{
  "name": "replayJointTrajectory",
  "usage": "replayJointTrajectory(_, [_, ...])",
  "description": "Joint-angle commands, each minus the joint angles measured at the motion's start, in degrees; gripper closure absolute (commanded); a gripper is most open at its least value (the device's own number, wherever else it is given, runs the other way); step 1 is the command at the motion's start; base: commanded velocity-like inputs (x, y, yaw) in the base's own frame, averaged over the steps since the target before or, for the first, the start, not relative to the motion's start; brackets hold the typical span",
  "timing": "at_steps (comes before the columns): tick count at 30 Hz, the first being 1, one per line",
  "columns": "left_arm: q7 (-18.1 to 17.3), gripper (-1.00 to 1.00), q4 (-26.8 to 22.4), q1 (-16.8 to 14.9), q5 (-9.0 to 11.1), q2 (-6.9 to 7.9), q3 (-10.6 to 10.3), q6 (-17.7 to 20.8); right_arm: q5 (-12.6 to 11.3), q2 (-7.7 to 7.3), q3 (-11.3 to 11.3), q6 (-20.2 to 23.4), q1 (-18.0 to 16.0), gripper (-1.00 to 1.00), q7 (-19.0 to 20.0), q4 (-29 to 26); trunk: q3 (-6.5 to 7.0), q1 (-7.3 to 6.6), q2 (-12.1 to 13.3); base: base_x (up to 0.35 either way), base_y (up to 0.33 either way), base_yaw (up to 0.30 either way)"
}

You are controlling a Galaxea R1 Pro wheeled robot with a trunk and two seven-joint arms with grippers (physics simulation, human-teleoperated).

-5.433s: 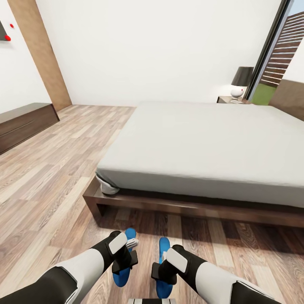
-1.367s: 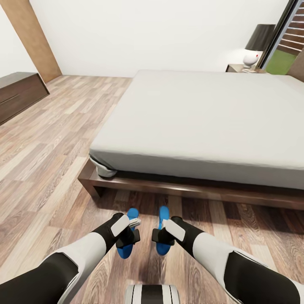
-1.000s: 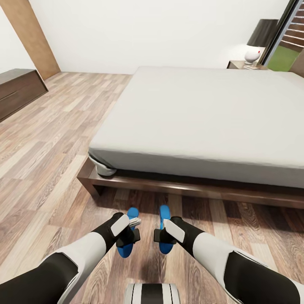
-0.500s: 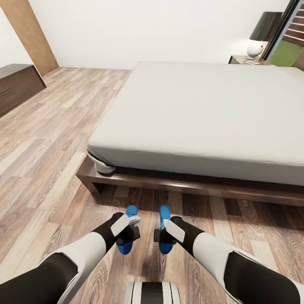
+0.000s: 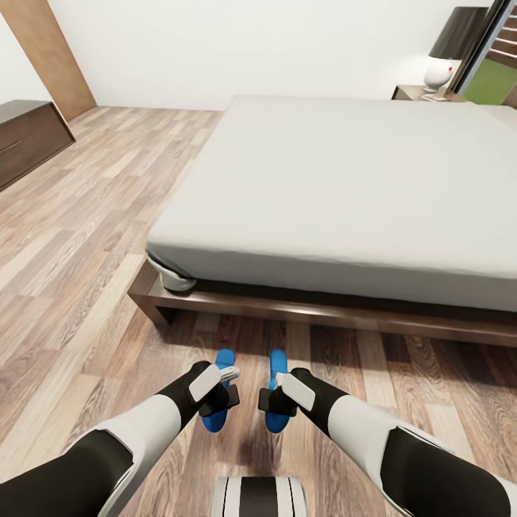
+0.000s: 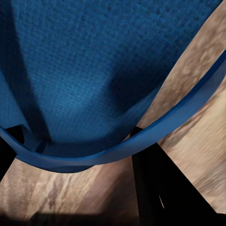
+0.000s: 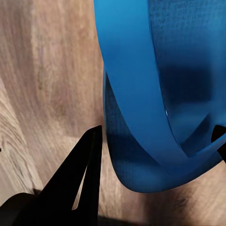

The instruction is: In the bedroom, move the book from the bed onto either nightstand, and place the two sandals side by side next to the bed.

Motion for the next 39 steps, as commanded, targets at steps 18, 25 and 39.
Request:
replayJointTrajectory(18, [0.25,1.00,-0.10,-0.46,0.47,0.04,-0.35,0.28,-0.53,0.00,0.25,0.14,-0.05,1.00,-0.44,-0.09,-4.35,0.30,-0.18,0.000,0.000,0.000])
replayJointTrajectory(25, [0.48,1.00,-0.08,-3.51,0.42,-0.04,-0.35,0.59,-0.52,0.00,0.29,0.62,-0.45,1.00,-0.56,-0.13,-6.10,0.43,-0.25,0.000,0.000,0.000])
replayJointTrajectory(39, [0.53,1.00,0.63,-7.72,0.48,0.02,-0.28,2.83,-0.52,0.00,0.24,1.91,-4.25,1.00,-0.60,-0.13,-7.05,0.43,-0.25,0.000,0.000,0.010])
